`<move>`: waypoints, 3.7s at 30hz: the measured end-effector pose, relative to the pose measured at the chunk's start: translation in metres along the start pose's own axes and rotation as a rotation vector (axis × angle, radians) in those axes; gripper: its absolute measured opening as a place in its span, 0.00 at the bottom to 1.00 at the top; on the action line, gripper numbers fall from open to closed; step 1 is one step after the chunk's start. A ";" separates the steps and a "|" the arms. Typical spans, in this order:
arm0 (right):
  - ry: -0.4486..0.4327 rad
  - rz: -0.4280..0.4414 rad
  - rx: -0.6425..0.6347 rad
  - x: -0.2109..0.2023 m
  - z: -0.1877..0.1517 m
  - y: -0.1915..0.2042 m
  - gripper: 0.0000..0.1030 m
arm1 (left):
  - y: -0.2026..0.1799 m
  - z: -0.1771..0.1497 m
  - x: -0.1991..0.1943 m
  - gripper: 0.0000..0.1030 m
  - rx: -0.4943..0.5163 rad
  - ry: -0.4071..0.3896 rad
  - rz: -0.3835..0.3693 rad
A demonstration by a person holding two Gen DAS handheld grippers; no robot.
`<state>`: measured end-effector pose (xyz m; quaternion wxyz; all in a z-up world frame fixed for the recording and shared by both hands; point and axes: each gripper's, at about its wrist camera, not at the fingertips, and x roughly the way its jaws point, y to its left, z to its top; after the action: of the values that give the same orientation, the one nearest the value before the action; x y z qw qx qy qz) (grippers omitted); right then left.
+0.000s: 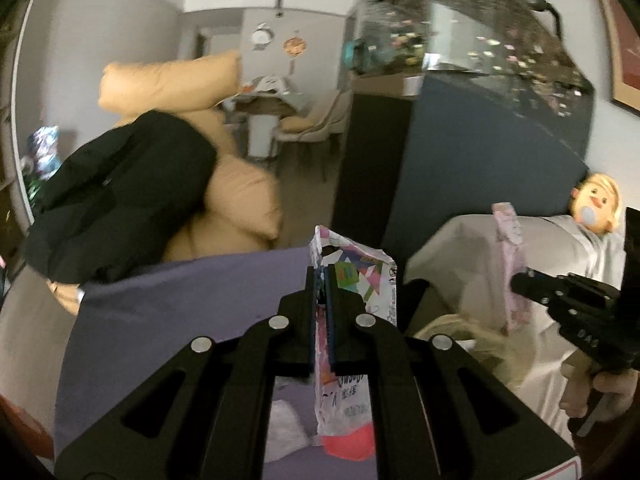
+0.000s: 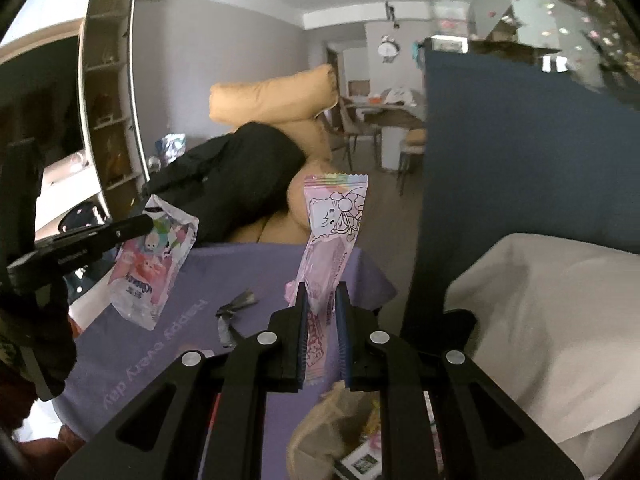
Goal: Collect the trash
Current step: 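Carry the snack wrapper in the left tool and candy strip in the right tool over the bag, then open both tools to drop the snack wrapper and candy strip into the bag, then move both tools back over the table toward the clear plastic bag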
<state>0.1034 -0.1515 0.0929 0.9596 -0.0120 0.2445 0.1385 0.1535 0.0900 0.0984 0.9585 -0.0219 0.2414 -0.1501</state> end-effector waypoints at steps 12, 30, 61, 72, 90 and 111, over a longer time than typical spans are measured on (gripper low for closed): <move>-0.081 -0.108 0.108 -0.070 -0.031 -0.077 0.14 | -0.107 0.004 0.025 0.04 0.119 0.049 -0.167; -0.045 -0.171 0.209 -0.072 -0.078 -0.125 0.14 | -0.159 -0.050 0.112 0.04 0.132 0.181 -0.239; 0.065 -0.126 0.218 -0.021 -0.094 -0.117 0.14 | -0.143 -0.112 0.168 0.04 0.122 0.388 -0.155; 0.101 -0.127 0.184 -0.004 -0.099 -0.110 0.14 | -0.132 -0.111 0.151 0.29 0.048 0.421 -0.238; 0.340 -0.126 0.119 0.069 -0.141 -0.092 0.14 | -0.005 -0.105 0.070 0.49 -0.054 0.292 -0.063; 0.290 -0.074 0.020 0.050 -0.098 -0.027 0.42 | 0.124 -0.139 0.031 0.53 -0.287 0.274 0.098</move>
<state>0.1066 -0.1731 -0.0182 0.9187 -0.0315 0.3813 0.0977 0.1490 0.2030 -0.0528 0.9100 -0.1259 0.3890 -0.0691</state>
